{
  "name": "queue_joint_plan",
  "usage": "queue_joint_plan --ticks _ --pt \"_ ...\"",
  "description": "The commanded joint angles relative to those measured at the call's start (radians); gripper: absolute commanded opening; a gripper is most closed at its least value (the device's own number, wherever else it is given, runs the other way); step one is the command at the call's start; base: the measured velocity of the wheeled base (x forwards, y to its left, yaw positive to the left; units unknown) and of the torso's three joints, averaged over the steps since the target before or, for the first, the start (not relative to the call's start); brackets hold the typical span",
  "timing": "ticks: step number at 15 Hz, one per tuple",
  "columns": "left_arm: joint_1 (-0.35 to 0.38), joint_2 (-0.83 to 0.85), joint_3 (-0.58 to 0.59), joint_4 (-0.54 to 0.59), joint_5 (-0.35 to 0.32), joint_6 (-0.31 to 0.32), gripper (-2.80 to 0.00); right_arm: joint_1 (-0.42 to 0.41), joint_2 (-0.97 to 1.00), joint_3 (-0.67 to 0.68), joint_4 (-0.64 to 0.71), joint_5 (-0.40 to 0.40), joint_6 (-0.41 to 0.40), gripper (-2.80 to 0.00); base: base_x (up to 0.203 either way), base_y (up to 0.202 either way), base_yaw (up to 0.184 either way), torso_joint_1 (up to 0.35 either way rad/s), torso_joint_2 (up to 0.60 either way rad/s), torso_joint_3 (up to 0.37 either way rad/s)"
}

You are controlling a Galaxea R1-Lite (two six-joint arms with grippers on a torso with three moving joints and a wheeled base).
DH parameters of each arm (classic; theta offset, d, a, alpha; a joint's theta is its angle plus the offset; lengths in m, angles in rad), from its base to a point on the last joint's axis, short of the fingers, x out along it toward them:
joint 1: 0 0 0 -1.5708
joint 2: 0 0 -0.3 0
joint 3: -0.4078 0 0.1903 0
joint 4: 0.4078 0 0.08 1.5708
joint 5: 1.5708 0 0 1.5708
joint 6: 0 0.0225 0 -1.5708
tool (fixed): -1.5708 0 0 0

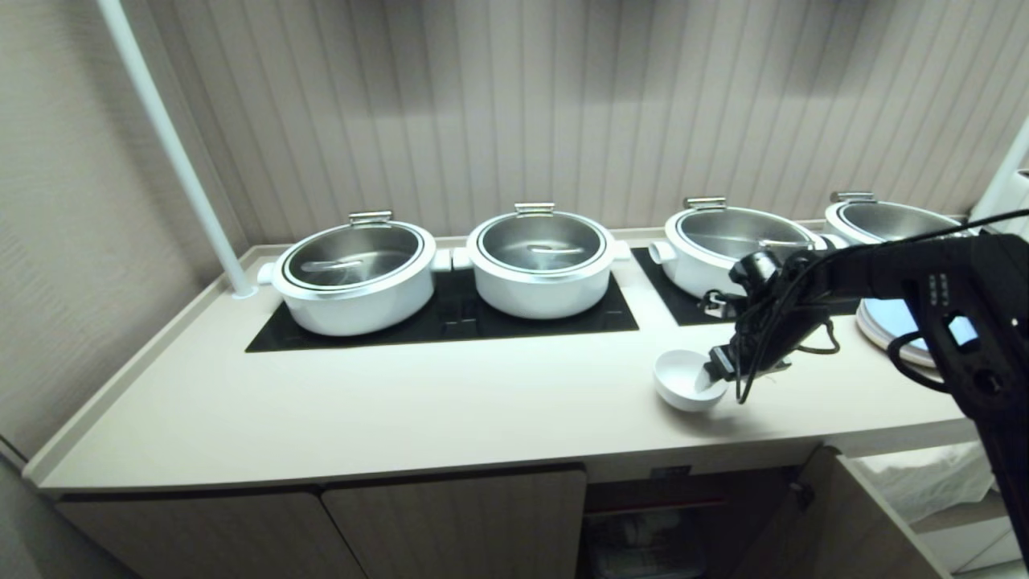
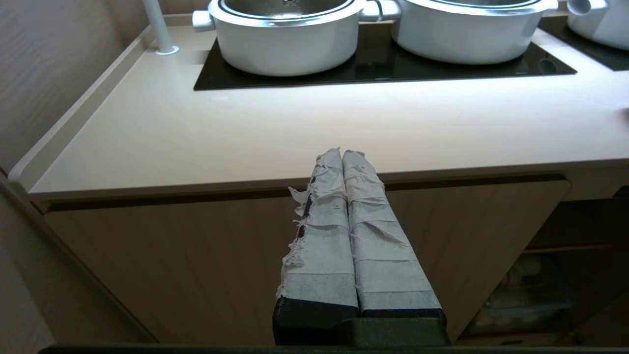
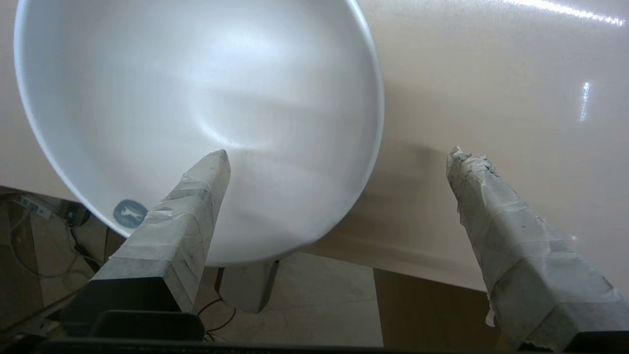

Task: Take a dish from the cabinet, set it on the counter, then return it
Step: Pick up the bowl from the table

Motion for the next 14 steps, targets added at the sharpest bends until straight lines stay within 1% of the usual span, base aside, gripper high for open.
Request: queue_joint_plan --ticks 1,14 --pt "0.000 0.000 0.000 -0.001 0.000 0.000 -2.80 -0.001 0.020 0.000 -0.015 0.002 0.000 0.00 0.000 0.000 0.000 0.000 0.00 0.000" --pt "0.000 0.000 0.000 0.001 0.000 0.000 -2.80 0.000 0.055 0.000 -0.054 0.003 -0.002 0.00 0.000 0.000 0.000 0.000 0.00 0.000"
